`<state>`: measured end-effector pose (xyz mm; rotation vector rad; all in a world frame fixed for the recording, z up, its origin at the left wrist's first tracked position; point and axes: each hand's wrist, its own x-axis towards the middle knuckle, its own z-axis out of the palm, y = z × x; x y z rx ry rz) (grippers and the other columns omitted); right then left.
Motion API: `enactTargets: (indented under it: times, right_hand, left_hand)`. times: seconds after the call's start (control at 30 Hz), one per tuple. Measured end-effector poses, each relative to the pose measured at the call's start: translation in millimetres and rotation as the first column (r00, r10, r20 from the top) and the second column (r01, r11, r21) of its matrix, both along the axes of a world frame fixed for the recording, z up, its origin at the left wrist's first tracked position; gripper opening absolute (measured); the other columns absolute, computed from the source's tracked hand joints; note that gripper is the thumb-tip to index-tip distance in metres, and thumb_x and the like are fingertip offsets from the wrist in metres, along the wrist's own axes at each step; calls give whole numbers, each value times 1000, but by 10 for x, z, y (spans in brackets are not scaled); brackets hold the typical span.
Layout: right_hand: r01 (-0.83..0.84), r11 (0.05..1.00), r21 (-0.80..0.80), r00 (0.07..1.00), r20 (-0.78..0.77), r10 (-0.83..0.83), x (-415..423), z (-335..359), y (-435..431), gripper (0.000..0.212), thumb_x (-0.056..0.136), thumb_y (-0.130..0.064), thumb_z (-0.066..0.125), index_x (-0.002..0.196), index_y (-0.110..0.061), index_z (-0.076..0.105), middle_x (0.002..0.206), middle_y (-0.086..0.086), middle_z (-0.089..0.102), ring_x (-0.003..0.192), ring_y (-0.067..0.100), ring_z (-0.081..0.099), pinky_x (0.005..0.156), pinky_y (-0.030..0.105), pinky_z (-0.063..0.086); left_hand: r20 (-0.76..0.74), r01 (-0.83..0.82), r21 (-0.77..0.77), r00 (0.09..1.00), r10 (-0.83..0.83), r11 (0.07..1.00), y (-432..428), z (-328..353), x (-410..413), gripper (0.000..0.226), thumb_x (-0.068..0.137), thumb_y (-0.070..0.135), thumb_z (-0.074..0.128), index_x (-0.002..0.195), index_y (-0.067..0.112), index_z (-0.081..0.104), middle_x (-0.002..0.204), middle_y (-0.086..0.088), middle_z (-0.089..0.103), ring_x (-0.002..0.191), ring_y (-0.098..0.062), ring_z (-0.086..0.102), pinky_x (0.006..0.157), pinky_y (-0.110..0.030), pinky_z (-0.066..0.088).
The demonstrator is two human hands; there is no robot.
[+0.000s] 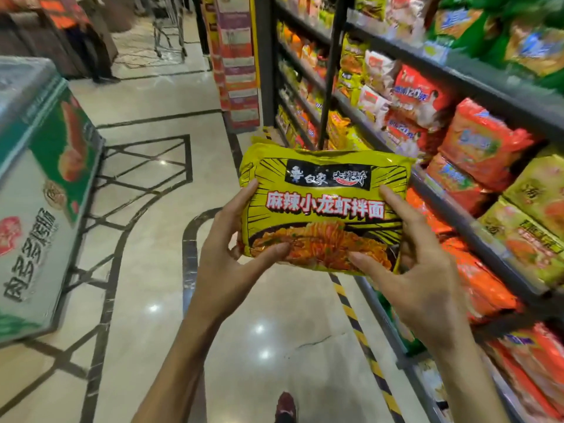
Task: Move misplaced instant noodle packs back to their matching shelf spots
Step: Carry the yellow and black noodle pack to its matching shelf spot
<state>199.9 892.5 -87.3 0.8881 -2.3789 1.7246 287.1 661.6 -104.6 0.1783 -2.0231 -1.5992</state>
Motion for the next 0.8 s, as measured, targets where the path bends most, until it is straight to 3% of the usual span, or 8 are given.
enactTargets:
  times: [0.17, 0.3, 0.5, 0.7, 0.8]
  right_hand:
    - [-51, 999, 17, 998, 41, 50, -613, -108, -468, 90, 77, -9, 84, 147, -46, 41, 145, -23, 51, 134, 7, 53, 110, 43, 45]
    - [-62, 991, 115, 998, -11, 64, -1029, -126, -885, 91, 75, -13, 86, 147, -45, 42, 141, -30, 49, 128, -1, 54, 107, 31, 47]
    - [-78, 981, 177, 997, -1, 80, -1603, -185, -1597, 90, 77, -28, 83, 148, -52, 34, 148, -24, 48, 133, 5, 52, 108, 44, 47]
    - [-16, 972, 235, 1000, 9, 15, -2175, -196, -2424, 88, 78, -33, 83, 146, -57, 33, 145, -31, 46, 133, 3, 51, 107, 42, 48]
    - [29, 961, 276, 999, 15, -34, -2538, -158, -2849, 90, 78, -33, 82, 145, -61, 29, 133, -44, 42, 126, 1, 54, 103, 40, 51]
  left_hand:
    - [43, -61, 32, 997, 60, 998, -429, -153, -471, 80, 74, 39, 82, 145, 51, 46, 148, -2, 53, 135, -25, 55, 104, -54, 52]
    - [58, -110, 59, 993, 106, 992, -782, -231, -771, 79, 75, 37, 82, 144, 51, 46, 146, -3, 55, 134, -24, 56, 102, -52, 55]
    - [68, -129, 61, 990, 125, 990, -1446, -301, -1299, 77, 79, 29, 81, 144, 50, 46, 147, 2, 54, 134, -19, 55, 99, -44, 58]
    - [79, -88, 84, 994, 82, 992, -2320, -388, -1981, 78, 77, 40, 79, 147, 46, 45, 148, 4, 54, 134, -18, 55, 97, -48, 58]
    - [84, -36, 80, 996, 29, 996, -2801, -374, -2474, 78, 81, 31, 81, 149, 42, 45, 149, 8, 53, 134, -15, 56, 95, -51, 58]
